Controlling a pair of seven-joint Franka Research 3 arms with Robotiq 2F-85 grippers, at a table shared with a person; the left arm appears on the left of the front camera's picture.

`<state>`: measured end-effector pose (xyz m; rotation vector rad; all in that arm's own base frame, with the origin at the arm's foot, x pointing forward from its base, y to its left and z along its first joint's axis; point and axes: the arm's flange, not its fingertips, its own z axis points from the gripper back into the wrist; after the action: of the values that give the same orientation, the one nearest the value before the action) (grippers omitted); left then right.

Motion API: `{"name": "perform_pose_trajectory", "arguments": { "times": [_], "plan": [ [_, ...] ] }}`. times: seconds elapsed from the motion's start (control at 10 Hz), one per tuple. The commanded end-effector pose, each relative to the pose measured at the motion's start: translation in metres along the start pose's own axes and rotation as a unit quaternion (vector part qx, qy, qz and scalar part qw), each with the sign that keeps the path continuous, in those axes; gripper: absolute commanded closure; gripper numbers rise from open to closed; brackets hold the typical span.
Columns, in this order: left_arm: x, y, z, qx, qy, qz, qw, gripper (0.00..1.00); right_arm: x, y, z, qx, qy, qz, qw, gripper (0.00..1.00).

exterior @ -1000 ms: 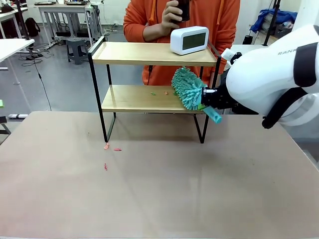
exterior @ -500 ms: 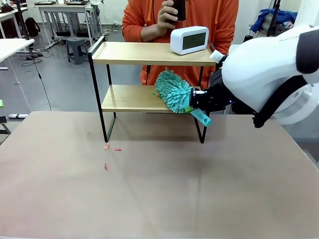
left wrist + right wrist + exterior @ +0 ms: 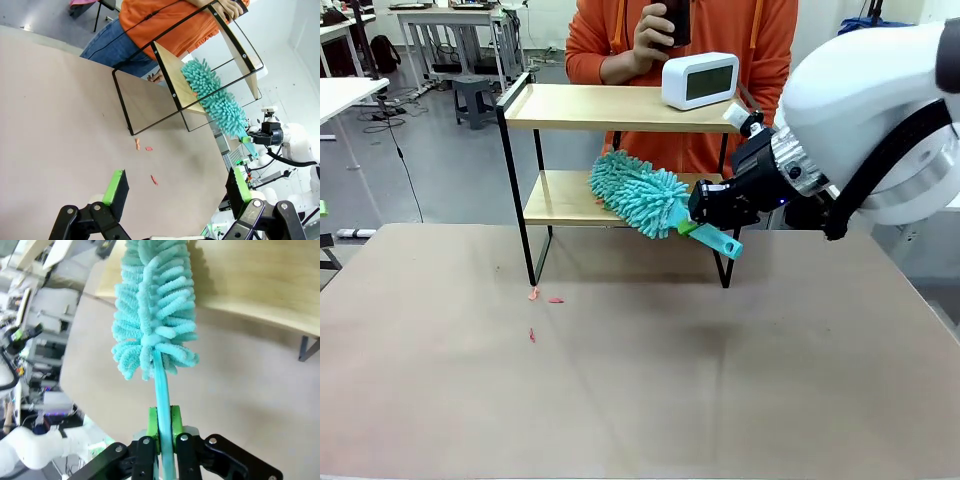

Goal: Clean the shelf.
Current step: Clean the remaining tier of the Shelf with the Duster once objects are removed.

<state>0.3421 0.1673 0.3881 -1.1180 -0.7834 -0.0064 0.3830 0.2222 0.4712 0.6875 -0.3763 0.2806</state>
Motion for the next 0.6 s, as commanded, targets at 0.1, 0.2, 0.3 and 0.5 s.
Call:
{"name": "perform_pose_trajectory", "arguments": {
  "times": [0.1,0.2,0.3,0.5],
  "plan": [
    [-0.003,-0.004,-0.002,-0.007,-0.007,-0.006,1.000,0.00,-0.024,-0.022,0.039,0.124,0.162,0.084,0.975,0.88],
    [-0.003,-0.004,-0.002,-0.007,-0.007,-0.006,1.000,0.00,-0.036,-0.024,0.056,0.172,0.221,0.113,0.953,0.88],
    [-0.003,-0.004,-0.002,-0.007,-0.007,-0.006,1.000,0.00,-0.045,-0.028,0.073,0.190,0.235,0.119,0.946,0.88],
    [-0.003,-0.004,-0.002,-0.007,-0.007,-0.006,1.000,0.00,-0.056,-0.039,0.101,0.243,0.197,0.106,0.944,0.88]
  ]
}}
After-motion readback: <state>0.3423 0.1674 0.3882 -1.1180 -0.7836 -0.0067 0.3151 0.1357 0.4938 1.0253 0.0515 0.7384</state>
